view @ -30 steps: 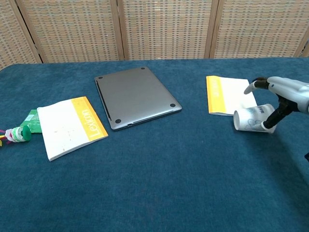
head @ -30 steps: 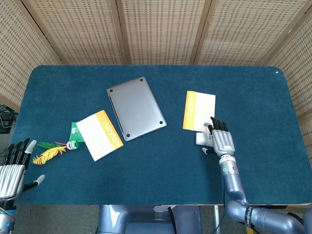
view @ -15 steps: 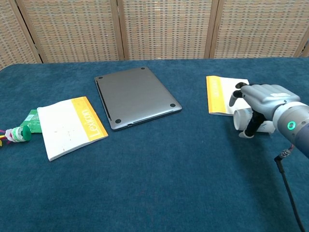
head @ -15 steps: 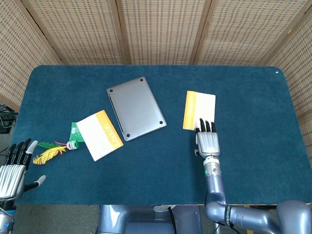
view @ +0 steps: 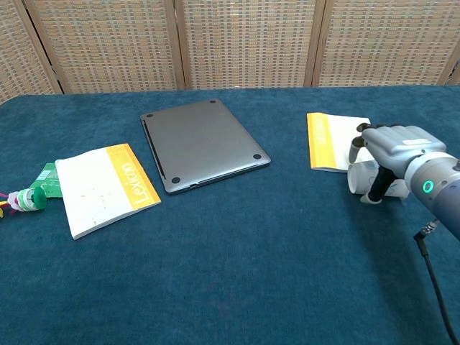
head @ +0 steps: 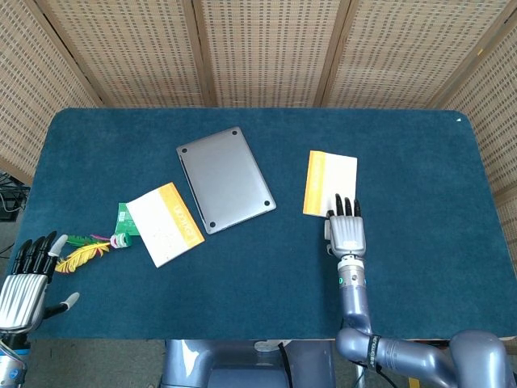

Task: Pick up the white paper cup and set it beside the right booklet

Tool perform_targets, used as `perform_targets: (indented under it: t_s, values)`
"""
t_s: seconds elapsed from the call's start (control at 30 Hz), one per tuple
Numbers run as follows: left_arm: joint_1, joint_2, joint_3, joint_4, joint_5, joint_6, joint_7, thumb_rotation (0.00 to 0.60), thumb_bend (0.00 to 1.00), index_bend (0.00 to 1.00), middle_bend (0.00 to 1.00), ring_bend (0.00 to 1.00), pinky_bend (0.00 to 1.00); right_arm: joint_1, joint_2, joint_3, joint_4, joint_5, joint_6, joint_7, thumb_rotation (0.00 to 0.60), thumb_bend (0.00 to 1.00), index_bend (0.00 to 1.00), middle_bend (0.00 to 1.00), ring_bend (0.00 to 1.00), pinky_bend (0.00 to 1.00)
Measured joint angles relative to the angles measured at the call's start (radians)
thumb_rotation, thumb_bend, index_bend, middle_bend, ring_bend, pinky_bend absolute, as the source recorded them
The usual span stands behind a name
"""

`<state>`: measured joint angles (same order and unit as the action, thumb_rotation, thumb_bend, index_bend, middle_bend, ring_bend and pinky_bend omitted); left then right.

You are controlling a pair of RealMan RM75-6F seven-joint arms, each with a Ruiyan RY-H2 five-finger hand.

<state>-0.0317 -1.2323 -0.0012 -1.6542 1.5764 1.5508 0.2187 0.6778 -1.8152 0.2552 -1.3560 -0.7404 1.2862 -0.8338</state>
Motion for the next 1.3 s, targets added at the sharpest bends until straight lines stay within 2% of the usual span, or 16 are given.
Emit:
perform_targets:
  t_s: [0.2,0.47,0.77,0.93,1.1,1.3]
  values:
    - [-0.001,0.001,0.0,-0.001,0.0,-0.001,-0.002,0.6,0.15,0.0,0.0,0.0,0.0,0.009,-0.015,0.007,0.02,-0.002,-0.003,-0.022,0.6,0.33,0.37,0.0,0.0,0.0]
    - [-0.001,0.003,0.001,0.0,0.0,-0.002,-0.009,0.6,0.15,0.0,0.0,0.0,0.0,0.01,-0.029,0.008,0.04,-0.001,-0.002,-0.041,0.6,0.41,0.44,0.0,0.0,0.0]
    - [0.0,-0.002,0.004,-0.001,0.005,0.0,0.003,0.6,0.15,0.0,0.0,0.0,0.0,-0.005,-0.007,0.01,-0.01,-0.043,0.009,-0.001,0.6,0.41,0.46,0.0,0.0,0.0]
    - [0.0,-0.005,0.004,0.0,0.005,-0.001,0.008,0.6,0.15,0.0,0.0,0.0,0.0,-0.028,0.026,0.049,-0.092,-0.046,-0.012,0.125,0.6,0.4,0.45,0.0,0.0,0.0]
    - [0.0,-0.008,0.006,-0.002,0.01,0.0,0.015,0.6,0.15,0.0,0.0,0.0,0.0,-0.066,0.083,0.121,-0.214,-0.015,-0.049,0.293,0.6,0.4,0.46,0.0,0.0,0.0]
    - [0.002,-0.012,0.009,-0.003,0.015,0.004,0.024,0.6,0.15,0.0,0.0,0.0,0.0,-0.109,0.13,0.177,-0.28,0.019,-0.104,0.47,0.6,0.4,0.47,0.0,0.0,0.0]
